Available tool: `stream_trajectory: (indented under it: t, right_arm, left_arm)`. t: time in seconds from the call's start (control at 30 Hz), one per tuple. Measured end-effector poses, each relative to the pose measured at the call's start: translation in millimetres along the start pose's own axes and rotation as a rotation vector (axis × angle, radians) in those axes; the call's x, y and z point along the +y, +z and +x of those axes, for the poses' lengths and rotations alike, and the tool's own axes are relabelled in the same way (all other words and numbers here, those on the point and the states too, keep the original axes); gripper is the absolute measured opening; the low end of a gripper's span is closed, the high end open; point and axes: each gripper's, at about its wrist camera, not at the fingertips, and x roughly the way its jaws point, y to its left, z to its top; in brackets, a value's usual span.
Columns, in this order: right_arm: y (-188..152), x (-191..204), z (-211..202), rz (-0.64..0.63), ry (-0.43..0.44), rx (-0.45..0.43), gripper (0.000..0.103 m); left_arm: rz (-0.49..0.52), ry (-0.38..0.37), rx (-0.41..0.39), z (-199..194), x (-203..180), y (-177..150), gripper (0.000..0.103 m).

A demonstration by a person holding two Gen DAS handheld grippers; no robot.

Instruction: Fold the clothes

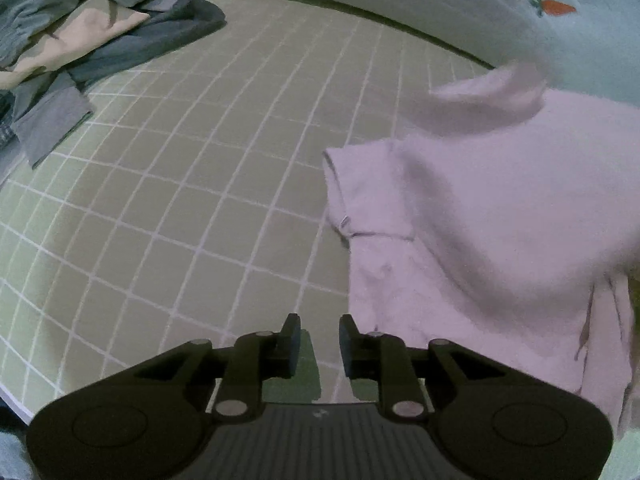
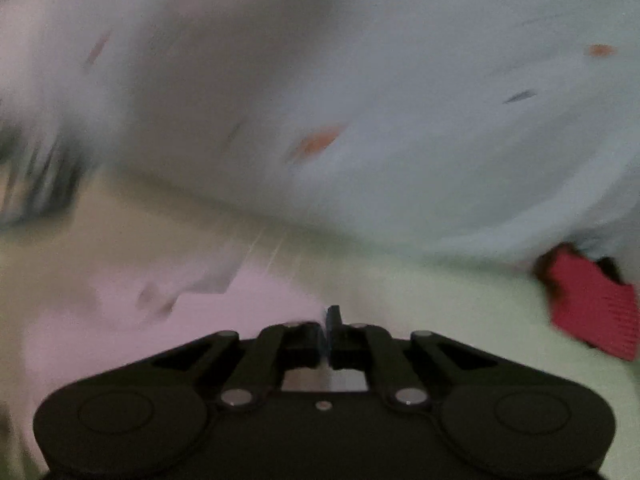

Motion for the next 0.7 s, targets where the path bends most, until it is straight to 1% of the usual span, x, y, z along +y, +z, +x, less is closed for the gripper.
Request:
stream_trajectory:
  t: [0.03,0.07,0.13,0.17,0.2,0.23,0.27,0.3,0.33,0.4,0.47,0.53,0.6,0.63,0.67,0.7]
  right_arm:
    - [17.3,-30.8,-11.1,0.093,-0.047,-0.063,0.003]
    - [26.0,-59.7,-19.5,0.170,-0.108,-0.101,0.003]
    - [31.7,-126.0,-26.6,0.319,-0.293,-0.143,0.003]
    - [34.6,-159.1,-30.1,0.394,-0.386,-0.164,0.005]
    - [31.9,-190.3,-30.6,0.461,-0.471,-0.154,0.013]
    - [16.3,-216.7,-24.1,0.511,-0.535,-0.069,0.031]
    - [0.6,-243.1,-17.5,0.561,-0.598,0.017,0.039]
    - [-15.0,-269.5,-11.0,0.609,-0.660,0.104,0.040]
    - [-31.8,-290.6,-6.4,0.653,-0.701,0.180,0.040]
    - [-70.2,-305.6,-7.1,0.718,-0.680,0.269,0.044]
    - [-105.3,-306.2,-13.2,0.771,-0.644,0.312,0.056]
    - [-127.9,-301.8,-17.9,0.827,-0.607,0.322,0.058]
    - [-144.3,-296.3,-18.8,0.916,-0.555,0.310,0.064]
    - [-146.9,-293.5,-14.9,0.964,-0.520,0.298,0.070]
    - [-149.3,-291.1,-10.2,1.007,-0.482,0.288,0.075]
    - [-151.0,-289.5,-3.6,1.038,-0.437,0.285,0.077]
  left_arm:
    - [-0.015,0.004,-0.006,0.6,-2.4,1.1,0.023]
    - [-0.034,0.006,-0.012,0.9,-3.4,1.9,0.024]
    - [-0.077,0.008,-0.025,1.7,-5.2,4.3,0.025]
    - [-0.097,0.009,-0.031,2.1,-6.1,5.5,0.029]
    - [-0.117,0.013,-0.037,3.2,-6.8,7.5,0.034]
    - [-0.131,0.016,-0.040,4.2,-7.4,9.1,0.035]
    - [-0.146,0.021,-0.045,6.2,-7.7,13.0,0.038]
    - [-0.161,0.026,-0.050,8.2,-7.9,16.8,0.042]
    - [-0.178,0.031,-0.057,10.5,-6.6,21.5,0.044]
    - [-0.206,0.037,-0.070,15.9,-7.3,32.1,0.057]
    - [-0.226,0.044,-0.075,23.3,-7.2,44.1,0.061]
    - [-0.214,0.058,-0.056,34.0,-11.5,56.7,0.062]
    - [-0.177,0.071,-0.024,44.0,-17.8,68.8,0.065]
    - [-0.153,0.066,-0.016,47.2,-22.0,71.8,0.067]
    - [-0.129,0.062,-0.008,50.3,-26.2,74.7,0.072]
    - [-0.105,0.058,-0.002,53.1,-28.8,74.9,0.073]
